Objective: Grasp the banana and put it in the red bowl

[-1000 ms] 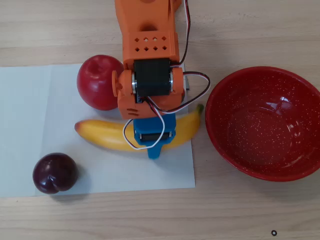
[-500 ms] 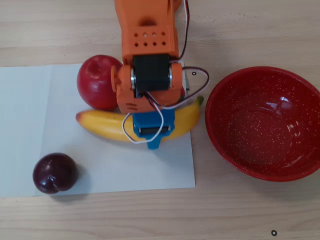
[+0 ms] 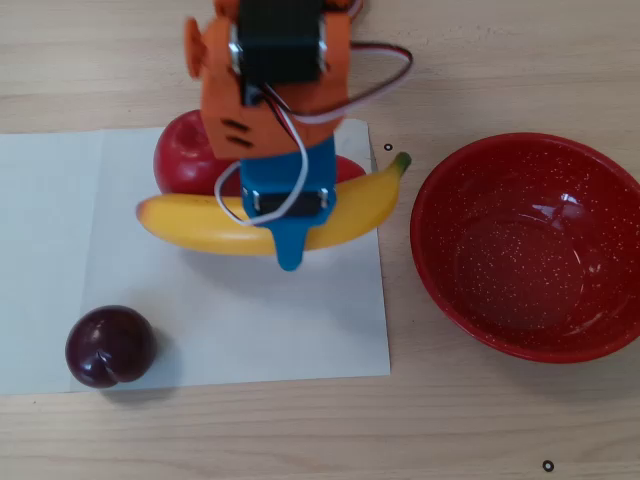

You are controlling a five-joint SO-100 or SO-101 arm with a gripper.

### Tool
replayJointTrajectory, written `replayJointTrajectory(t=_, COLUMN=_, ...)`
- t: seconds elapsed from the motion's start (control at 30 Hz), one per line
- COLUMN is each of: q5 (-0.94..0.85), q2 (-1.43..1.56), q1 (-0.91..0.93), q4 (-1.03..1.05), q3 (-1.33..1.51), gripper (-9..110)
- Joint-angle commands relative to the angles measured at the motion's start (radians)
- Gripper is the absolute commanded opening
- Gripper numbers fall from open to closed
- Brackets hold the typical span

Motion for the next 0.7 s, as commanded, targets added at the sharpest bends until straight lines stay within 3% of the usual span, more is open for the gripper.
replayJointTrajectory(t=0.0, q5=0.046, q2=0.206, q1=-0.035, q4=0.034, q3=-0.071, gripper=0)
replayJointTrajectory(t=0.67, q5=0.055, q2=0.391, q1=0.046, q4=0.163, q3=-0.183, gripper=0)
